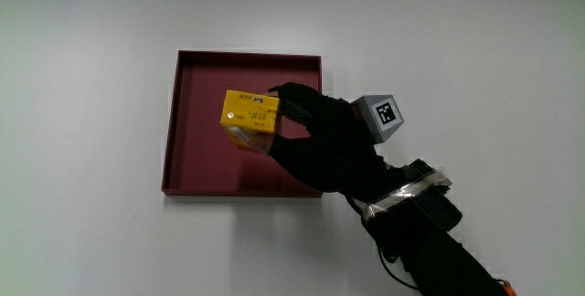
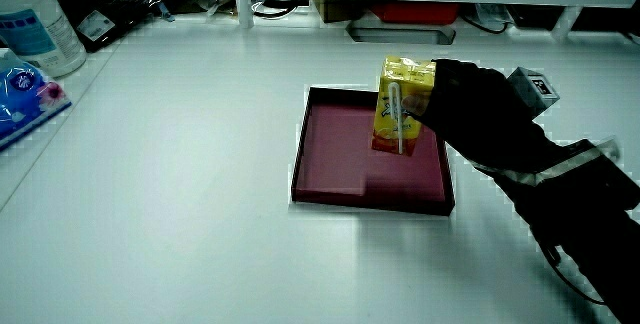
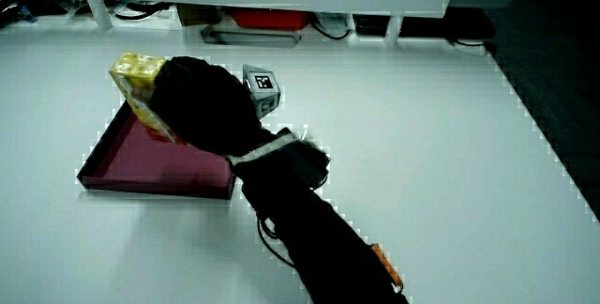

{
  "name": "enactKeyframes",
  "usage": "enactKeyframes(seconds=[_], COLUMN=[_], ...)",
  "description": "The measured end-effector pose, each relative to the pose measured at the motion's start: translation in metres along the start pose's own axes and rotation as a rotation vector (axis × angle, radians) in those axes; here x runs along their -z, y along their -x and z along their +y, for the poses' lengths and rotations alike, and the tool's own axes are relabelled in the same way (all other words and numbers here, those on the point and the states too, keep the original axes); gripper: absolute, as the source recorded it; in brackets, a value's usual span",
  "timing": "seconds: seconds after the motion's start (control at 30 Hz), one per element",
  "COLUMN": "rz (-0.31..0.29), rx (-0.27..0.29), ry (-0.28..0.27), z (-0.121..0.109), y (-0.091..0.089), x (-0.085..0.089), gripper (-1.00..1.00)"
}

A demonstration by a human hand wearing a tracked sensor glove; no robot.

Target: Place ice redtea

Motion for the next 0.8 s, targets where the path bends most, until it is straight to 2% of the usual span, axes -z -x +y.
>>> enactKeyframes(seconds=[0.37,0.57,0.63,0.7,0.8], rz=[0.034,0.04,0.079,0.072,0.101], rx=[0.068,0.114,0.129,0.123,0.126], ry=[-0.11,-0.141,-0.148,-0.15,-0.145], z=[-0.007,-0.015,-0.017,-0.019,-0.021], y=[-0.042,-0.061,-0.067,-0.069,-0.071], x=[-0.012,-0.014,-0.015,-0.016,-0.015], gripper=[0.0,0.0,0.0,0.0,0.0])
